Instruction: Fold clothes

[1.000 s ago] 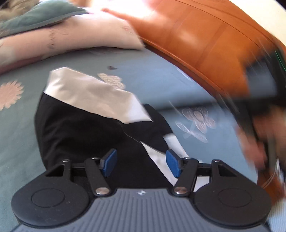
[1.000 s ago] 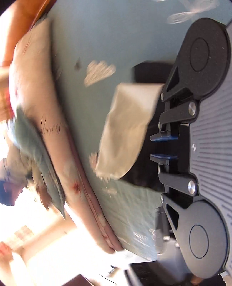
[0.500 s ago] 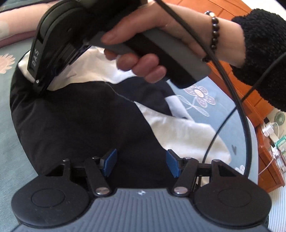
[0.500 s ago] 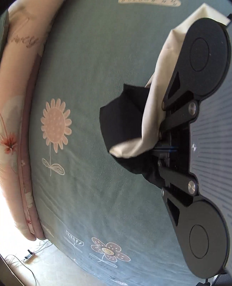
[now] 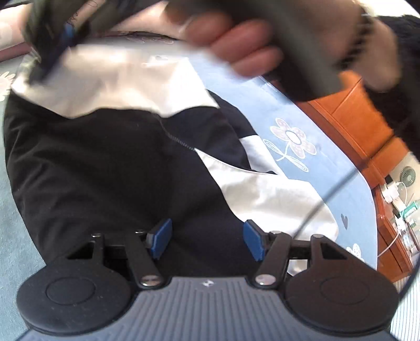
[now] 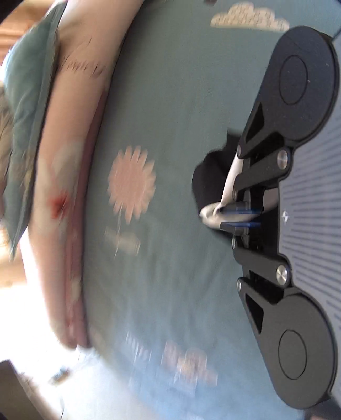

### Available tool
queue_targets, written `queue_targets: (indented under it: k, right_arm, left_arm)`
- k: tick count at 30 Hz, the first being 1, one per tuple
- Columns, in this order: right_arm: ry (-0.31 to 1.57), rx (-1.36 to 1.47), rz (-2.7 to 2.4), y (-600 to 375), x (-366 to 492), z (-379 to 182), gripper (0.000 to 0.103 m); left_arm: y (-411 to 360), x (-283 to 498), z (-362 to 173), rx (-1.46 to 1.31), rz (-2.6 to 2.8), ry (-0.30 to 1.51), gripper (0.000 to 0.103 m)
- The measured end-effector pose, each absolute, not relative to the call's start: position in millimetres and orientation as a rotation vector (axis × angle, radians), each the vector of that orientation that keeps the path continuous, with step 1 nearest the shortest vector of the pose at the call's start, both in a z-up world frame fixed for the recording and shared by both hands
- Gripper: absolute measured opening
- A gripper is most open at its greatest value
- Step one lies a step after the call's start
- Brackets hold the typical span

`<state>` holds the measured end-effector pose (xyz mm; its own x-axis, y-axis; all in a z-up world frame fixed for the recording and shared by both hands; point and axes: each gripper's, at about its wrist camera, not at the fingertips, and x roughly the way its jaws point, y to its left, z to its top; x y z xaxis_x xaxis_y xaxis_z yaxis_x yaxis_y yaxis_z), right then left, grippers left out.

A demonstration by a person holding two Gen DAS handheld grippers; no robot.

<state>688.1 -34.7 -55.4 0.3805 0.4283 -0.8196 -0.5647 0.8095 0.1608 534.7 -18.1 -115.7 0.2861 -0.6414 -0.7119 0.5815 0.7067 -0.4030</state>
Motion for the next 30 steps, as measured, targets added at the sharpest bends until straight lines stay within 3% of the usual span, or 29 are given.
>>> queue_targets:
  k: [3,12,16,22,27,30]
  right_arm:
    - [1.065,-0.062,0.579,-49.4,704.5,-91.2,0.000]
    - [1.087,0.092,0.640,-75.8,708.5,-86.5,0.000]
    - [1.070,0.238,0.687,-109.9,687.0,-61.1,0.016]
    - [1.080,0.342,0.694,-135.1,701.9,-22.3,0.038]
    - [1.107,0.287,0.714,-104.6,755.5,-0.6,0.040]
    - [1.189,0.152,0.731,-62.3,786.5,-7.7,0.040]
  left_arm:
    - [-19.5,537.0,-114.5,-0.058,-0.834,0.993,0.062]
    - [8.3,534.8,-97.1,-0.152,-0.794,1.031,0.061]
    - [44.4,533.8,-67.9,-0.250,-0.751,0.987,0.061]
    - [64.9,565.5,-46.4,-0.151,-0.592,0.797,0.063]
    - [42.2,601.7,-90.4,-0.120,-0.609,0.901,0.065]
    - [28.1,594.3,-104.2,-0.097,-0.654,0.894,0.073]
